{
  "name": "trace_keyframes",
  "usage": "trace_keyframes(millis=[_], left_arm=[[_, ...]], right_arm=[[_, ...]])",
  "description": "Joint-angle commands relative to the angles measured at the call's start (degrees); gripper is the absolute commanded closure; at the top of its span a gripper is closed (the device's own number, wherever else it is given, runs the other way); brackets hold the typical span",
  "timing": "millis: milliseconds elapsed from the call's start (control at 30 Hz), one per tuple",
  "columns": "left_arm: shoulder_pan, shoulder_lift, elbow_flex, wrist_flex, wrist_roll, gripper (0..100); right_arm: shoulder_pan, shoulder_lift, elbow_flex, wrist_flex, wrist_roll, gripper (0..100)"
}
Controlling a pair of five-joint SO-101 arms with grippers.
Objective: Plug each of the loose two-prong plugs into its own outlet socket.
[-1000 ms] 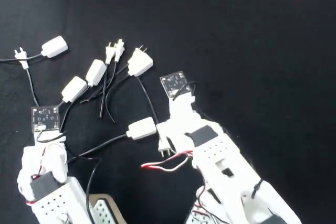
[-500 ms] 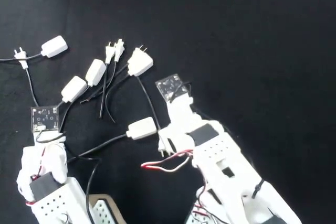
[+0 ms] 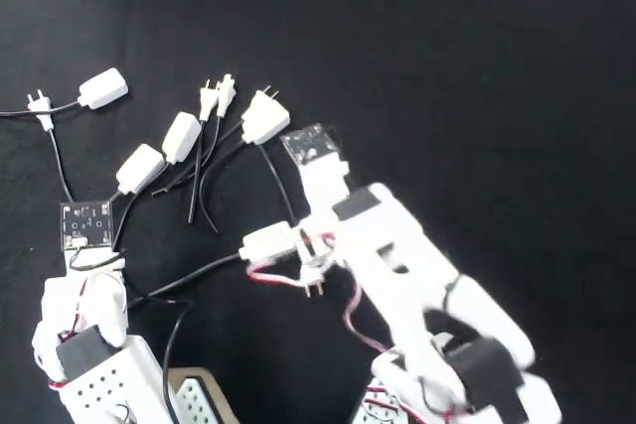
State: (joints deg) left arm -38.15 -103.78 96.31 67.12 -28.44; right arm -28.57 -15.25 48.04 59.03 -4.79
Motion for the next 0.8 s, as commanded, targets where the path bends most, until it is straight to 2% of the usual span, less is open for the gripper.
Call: trace_keyframes(millis=[0,400,467,767], left_arm=[[0.48,-0.62,1.01,0.62,-0.35,95],[0.04,-0.62,1.01,0.79,-0.44,95],[0.04,-0.62,1.01,0.7,-0.44,95],[0.57,-0.62,1.01,0.53,-0.62,95]], right_arm=[[-2.37,3.82,-6.73,5.36,-0.62,81.4],[-4.75,1.54,-4.88,8.62,0.7,81.5],[-4.48,1.54,-5.23,10.55,2.9,81.5],[-2.2,2.07,-6.64,10.02,2.99,81.5]])
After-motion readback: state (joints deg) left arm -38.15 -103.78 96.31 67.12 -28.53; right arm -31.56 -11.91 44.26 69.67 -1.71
